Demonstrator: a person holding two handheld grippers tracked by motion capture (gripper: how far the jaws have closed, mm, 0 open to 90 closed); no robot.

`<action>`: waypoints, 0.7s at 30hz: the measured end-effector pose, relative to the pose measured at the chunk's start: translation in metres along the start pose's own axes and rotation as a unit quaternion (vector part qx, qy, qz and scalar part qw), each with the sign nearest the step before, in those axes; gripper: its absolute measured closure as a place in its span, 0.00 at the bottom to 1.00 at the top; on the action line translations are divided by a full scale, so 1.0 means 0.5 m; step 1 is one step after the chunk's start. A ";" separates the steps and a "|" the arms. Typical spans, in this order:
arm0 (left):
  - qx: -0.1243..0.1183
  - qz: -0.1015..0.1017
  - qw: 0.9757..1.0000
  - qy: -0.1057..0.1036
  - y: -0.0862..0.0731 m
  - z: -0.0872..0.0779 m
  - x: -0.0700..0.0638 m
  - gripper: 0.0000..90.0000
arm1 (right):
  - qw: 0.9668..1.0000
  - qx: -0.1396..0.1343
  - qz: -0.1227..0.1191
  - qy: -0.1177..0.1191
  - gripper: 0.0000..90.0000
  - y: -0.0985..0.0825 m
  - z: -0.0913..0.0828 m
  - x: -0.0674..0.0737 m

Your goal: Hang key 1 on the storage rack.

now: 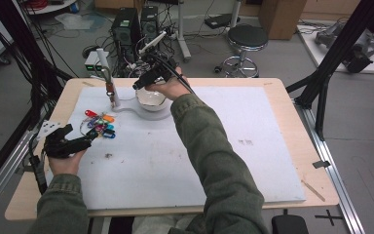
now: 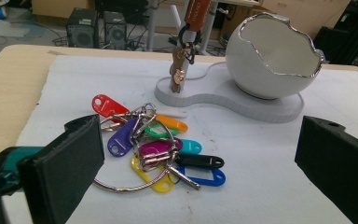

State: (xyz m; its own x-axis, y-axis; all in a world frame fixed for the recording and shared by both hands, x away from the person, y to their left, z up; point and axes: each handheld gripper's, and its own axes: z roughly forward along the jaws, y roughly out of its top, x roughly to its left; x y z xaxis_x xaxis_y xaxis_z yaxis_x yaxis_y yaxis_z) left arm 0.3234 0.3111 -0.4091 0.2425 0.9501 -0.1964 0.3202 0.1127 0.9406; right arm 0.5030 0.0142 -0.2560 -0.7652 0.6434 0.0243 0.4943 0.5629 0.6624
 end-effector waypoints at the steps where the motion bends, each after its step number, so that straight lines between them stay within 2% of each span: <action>1: 0.000 0.000 1.000 0.000 0.000 0.000 0.000 0.02 | 1.000 -0.003 -0.003 -0.001 0.01 -0.002 -0.003 -0.001; 21: 0.004 0.004 1.000 0.001 0.000 0.000 -0.003 0.02 | 1.000 -0.013 0.016 -0.017 0.01 -0.092 -0.076 -0.044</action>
State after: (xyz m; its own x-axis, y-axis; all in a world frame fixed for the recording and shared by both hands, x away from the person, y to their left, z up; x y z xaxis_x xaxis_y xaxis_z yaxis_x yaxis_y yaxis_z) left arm 0.3230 0.3098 -0.4090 0.2439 0.9514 -0.1879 0.3257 0.1022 0.9399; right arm 0.4814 -0.0454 -0.2586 -0.7350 0.6778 0.0203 0.5067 0.5291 0.6806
